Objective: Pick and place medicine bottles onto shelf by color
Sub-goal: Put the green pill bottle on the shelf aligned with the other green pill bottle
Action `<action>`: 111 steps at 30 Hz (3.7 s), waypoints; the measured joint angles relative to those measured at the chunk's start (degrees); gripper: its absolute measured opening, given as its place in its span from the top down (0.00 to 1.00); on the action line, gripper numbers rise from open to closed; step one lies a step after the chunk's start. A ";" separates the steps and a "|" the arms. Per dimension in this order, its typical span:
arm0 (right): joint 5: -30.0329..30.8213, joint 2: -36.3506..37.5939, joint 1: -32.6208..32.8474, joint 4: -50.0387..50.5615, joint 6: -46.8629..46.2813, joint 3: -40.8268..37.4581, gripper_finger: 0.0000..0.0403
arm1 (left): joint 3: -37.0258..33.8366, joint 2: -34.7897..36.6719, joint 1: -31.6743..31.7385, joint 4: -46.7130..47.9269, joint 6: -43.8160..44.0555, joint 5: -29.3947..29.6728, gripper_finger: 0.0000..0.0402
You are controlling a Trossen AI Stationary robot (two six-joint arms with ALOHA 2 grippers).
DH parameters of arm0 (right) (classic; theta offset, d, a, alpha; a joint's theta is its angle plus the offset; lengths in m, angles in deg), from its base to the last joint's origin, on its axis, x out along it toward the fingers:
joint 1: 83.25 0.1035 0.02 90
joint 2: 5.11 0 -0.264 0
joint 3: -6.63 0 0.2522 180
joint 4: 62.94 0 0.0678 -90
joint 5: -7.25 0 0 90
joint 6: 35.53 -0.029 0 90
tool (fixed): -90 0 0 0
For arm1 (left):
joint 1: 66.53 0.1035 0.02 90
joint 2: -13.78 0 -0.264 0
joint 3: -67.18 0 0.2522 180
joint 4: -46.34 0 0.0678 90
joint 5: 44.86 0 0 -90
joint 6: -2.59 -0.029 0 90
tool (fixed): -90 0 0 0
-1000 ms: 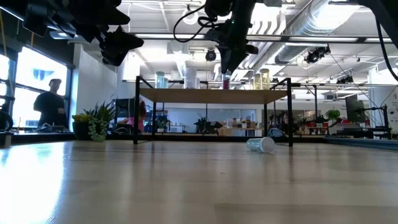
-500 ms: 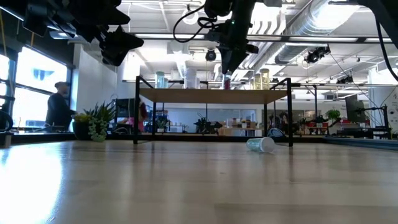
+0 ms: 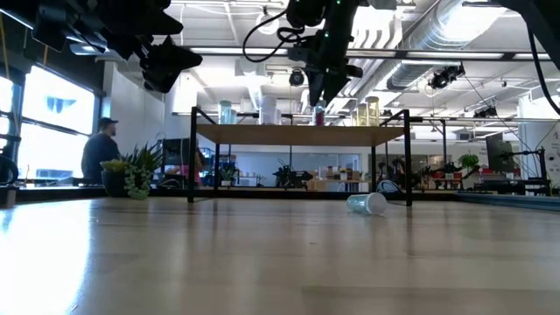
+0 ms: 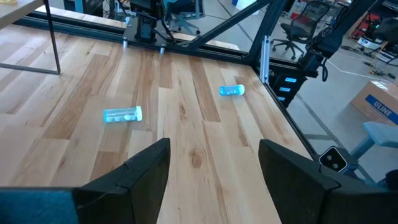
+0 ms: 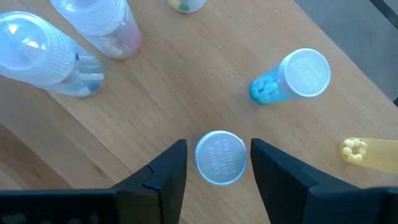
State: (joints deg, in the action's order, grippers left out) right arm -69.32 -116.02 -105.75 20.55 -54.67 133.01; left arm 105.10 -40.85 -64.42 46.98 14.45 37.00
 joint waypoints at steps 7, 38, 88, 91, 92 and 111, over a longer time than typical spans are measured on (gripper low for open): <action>0.61 0.87 -0.02 -0.53 1.35 0.02 0.59 | 0.00 0.00 0.00 0.07 0.13 0.00 0.42; 0.29 6.51 21.85 10.78 -6.02 -1.77 0.59 | 0.04 0.00 -0.75 3.06 0.13 0.29 0.42; 30.61 6.54 56.29 10.38 -57.93 -23.70 0.59 | 11.81 -24.31 0.19 -8.03 -33.12 0.22 0.42; 30.97 6.54 54.56 10.44 -57.36 -23.43 0.59 | 14.87 -25.64 1.60 -2.97 -36.93 0.24 0.42; 30.97 6.54 54.04 10.72 -57.37 -23.43 0.59 | 15.95 -26.16 2.13 -1.53 -38.60 0.24 0.42; 31.53 4.62 47.66 5.10 -59.29 -23.43 0.59 | 20.00 -26.80 3.13 25.25 -34.28 0.24 0.42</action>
State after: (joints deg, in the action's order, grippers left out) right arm -37.79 -111.40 -58.09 25.65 -113.96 109.58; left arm 125.10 -67.65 -61.29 72.23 -19.84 37.24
